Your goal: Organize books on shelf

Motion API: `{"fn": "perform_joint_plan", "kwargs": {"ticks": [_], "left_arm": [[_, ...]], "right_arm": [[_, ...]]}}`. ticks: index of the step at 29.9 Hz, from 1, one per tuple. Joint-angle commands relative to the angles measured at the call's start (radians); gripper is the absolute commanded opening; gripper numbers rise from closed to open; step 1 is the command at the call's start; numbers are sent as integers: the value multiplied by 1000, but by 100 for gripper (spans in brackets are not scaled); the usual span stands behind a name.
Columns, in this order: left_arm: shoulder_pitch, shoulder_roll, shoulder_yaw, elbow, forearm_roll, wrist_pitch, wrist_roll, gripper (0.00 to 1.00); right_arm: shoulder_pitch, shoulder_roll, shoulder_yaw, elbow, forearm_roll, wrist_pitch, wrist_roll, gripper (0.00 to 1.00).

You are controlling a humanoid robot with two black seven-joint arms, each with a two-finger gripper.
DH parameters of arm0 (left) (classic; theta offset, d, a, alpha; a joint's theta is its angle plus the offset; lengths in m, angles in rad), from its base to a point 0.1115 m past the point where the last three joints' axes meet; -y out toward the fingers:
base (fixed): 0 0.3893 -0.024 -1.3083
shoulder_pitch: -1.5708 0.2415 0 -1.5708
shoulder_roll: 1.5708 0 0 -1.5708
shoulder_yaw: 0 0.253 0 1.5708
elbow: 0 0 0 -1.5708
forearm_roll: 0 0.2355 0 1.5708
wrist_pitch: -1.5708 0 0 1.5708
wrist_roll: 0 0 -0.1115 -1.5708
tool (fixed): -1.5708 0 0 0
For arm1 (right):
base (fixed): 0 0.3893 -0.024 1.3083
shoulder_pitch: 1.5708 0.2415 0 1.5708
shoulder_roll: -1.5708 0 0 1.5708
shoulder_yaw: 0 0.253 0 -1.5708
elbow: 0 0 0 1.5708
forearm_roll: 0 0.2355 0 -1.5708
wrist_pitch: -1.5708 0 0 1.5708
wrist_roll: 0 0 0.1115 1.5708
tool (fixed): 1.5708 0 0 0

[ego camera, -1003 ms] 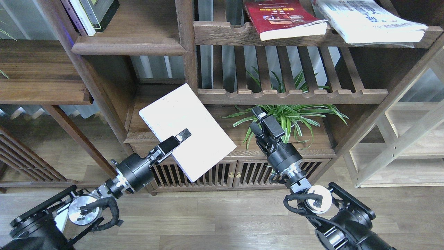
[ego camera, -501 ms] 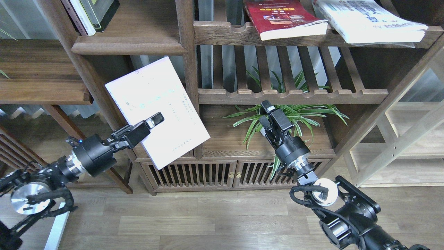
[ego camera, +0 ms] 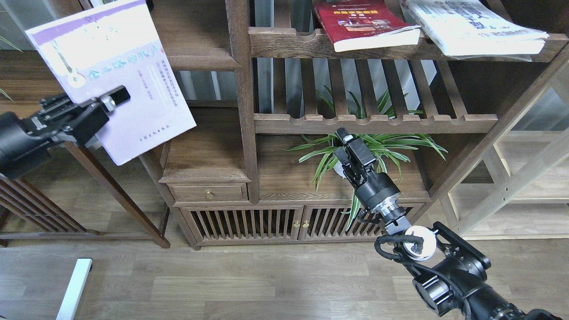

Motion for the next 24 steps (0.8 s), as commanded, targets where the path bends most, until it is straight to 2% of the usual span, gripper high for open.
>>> {"fn": "perform_joint_plan", "kwargs": {"ticks": [1,3,7,13,21,24], "left_arm": [[-4,3,-92,11,50,0,4,4],[-11,1,-115,19,53,0,21,4],[-53,-2,-134,63,54,0,88,4],[-200,-56,-111,163,56,0,191,5],[-355,-260,-105,212,67,0,442,6],[-410,-296,-101,223,73,0,444,6]], "right_arm": [[2,-3,-1,-2,-16,0,1,93],[2,-6,-1,-5,-22,0,-1,93],[2,-4,-9,-7,-30,0,1,93],[2,3,-13,-7,-42,0,1,93],[2,-3,-13,-7,-45,0,-1,93],[2,-1,-10,-7,-50,0,1,93]]}}
